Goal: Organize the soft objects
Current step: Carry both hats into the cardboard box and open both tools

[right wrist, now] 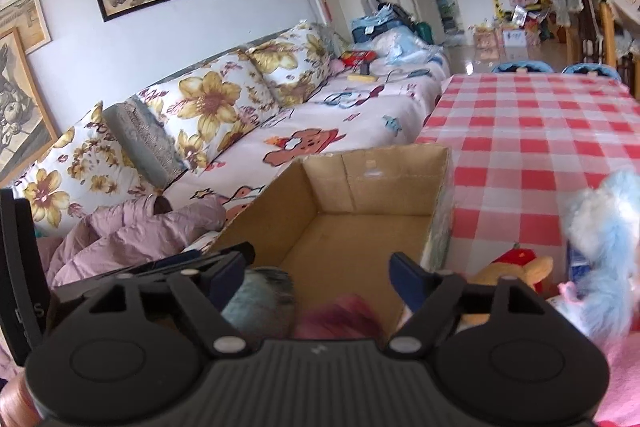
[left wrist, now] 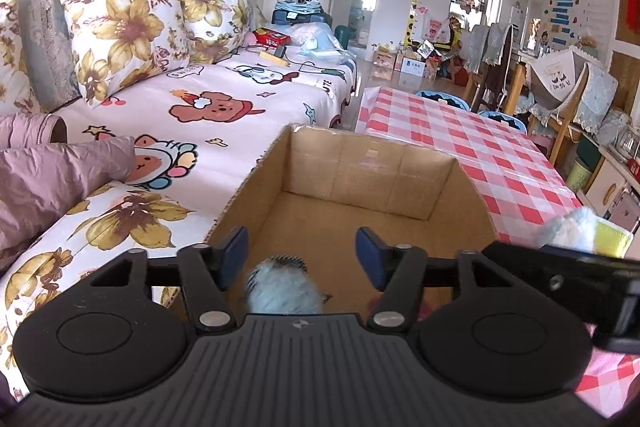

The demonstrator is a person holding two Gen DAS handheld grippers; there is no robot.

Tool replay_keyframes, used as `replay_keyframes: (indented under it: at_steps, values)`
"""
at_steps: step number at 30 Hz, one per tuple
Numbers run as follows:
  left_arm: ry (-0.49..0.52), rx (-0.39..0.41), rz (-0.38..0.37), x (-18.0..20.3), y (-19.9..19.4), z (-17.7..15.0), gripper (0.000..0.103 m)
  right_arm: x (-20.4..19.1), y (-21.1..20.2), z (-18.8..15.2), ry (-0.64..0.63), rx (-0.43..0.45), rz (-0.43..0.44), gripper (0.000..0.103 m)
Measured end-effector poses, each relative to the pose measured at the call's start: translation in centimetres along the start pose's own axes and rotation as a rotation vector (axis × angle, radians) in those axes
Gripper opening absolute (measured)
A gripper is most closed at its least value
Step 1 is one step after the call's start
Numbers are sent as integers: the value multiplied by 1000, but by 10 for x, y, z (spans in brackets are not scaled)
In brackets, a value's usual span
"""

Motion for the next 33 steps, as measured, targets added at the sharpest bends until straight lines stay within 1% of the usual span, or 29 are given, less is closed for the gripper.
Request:
replay_keyframes:
  at_steps: [4, 7, 12, 15, 21, 25, 33]
  values:
    - [22, 1, -12, 2, 0, 0, 85, 7, -10, 1, -11, 35, -54, 85]
    - [39, 0, -21, 3, 1, 0, 87, 15, -15, 0, 1, 48, -81, 86]
    - [59, -4, -40, 1, 4, 1, 92, 26, -18, -2, 31, 50, -95, 87]
    - [73, -1, -44, 1, 5, 2, 97, 28, -18, -5, 29, 47, -107, 88]
    - [80, 6, -58, -2, 9, 6, 103, 34, -19, -13, 20, 32, -127, 90]
    - [74, 8, -62, -2, 13, 9, 103, 40, -22, -16, 29, 28, -136, 91]
    - [56, 48, -78, -2, 17, 15, 103, 46, -29, -20, 29, 32, -142, 93]
Point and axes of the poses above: each gripper's, at about its wrist camera, not at the fingertips, and y roughly the way its jaws point, x to its right, z to its top, the point moved 7 cm from there along y, roughly the way its jaws point, and after that the axes turned 10 degrees about -x, right-handed, at the moved point
